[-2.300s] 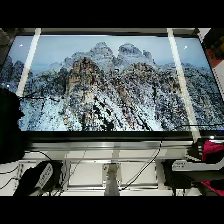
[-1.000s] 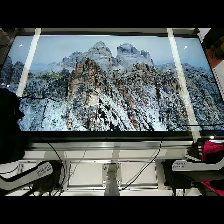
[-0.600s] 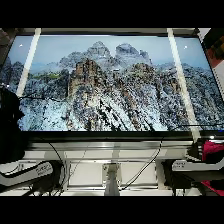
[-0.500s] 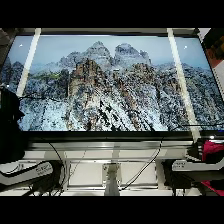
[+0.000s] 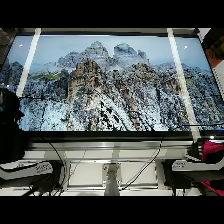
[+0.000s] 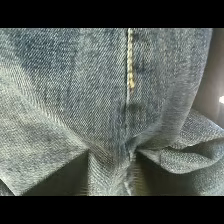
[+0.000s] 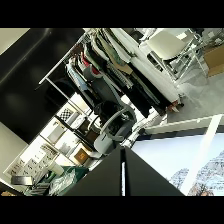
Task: Fold the clothes and pants, and hang the long-sleeved shirts on hangers.
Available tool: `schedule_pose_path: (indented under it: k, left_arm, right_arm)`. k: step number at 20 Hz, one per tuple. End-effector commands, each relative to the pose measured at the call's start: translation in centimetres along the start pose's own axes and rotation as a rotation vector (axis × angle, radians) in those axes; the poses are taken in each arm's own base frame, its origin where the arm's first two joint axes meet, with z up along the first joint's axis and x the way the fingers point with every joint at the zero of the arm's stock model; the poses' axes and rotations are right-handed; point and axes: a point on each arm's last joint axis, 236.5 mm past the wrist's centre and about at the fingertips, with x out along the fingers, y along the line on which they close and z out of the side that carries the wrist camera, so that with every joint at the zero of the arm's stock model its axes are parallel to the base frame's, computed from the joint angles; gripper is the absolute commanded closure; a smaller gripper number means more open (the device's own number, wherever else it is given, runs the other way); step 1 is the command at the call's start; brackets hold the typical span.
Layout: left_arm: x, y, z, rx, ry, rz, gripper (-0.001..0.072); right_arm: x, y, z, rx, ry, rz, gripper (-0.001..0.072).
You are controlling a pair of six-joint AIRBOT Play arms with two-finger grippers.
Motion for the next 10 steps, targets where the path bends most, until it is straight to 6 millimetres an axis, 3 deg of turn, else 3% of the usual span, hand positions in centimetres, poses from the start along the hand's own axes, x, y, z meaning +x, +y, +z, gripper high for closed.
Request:
schedule_pose_path:
  k: [1,2,3,6,8,10]
  left_arm:
    - [0.5,0.0,0.2,-0.042,-0.001,-0.001,0.0587]
    - [0.5,0.0,0.0,-0.06,0.007,-0.002,0.0664]
    - [0.4,0.0,-0.4,-0.069,0.022,-0.003,0.0695]
    - [-0.8,0.3,-1.2,-0.161,0.034,0.004,0.0697]
    - [-3.7,1.6,-1.0,-0.249,-0.049,0.019,0.0698]
    - [-8.3,4.2,-0.2,-0.375,-0.234,0.04,0.0697]
  right_arm:
    - [0.0,0.1,0.0,-0.001,0.0,0.002,0.0673]
    - [0.0,0.1,0.0,-0.001,0.0,0.001,0.0673]
    - [0.0,0.1,0.0,-0.001,0.0,0.001,0.0673]
    - [0.0,0.1,0.0,-0.001,0.0,0.001,0.0673]
    - [0.0,0.1,0.0,-0.001,0.0,0.001,0.0673]
    - [0.0,0.1,0.0,-0.001,0.0,0.001,0.0673]
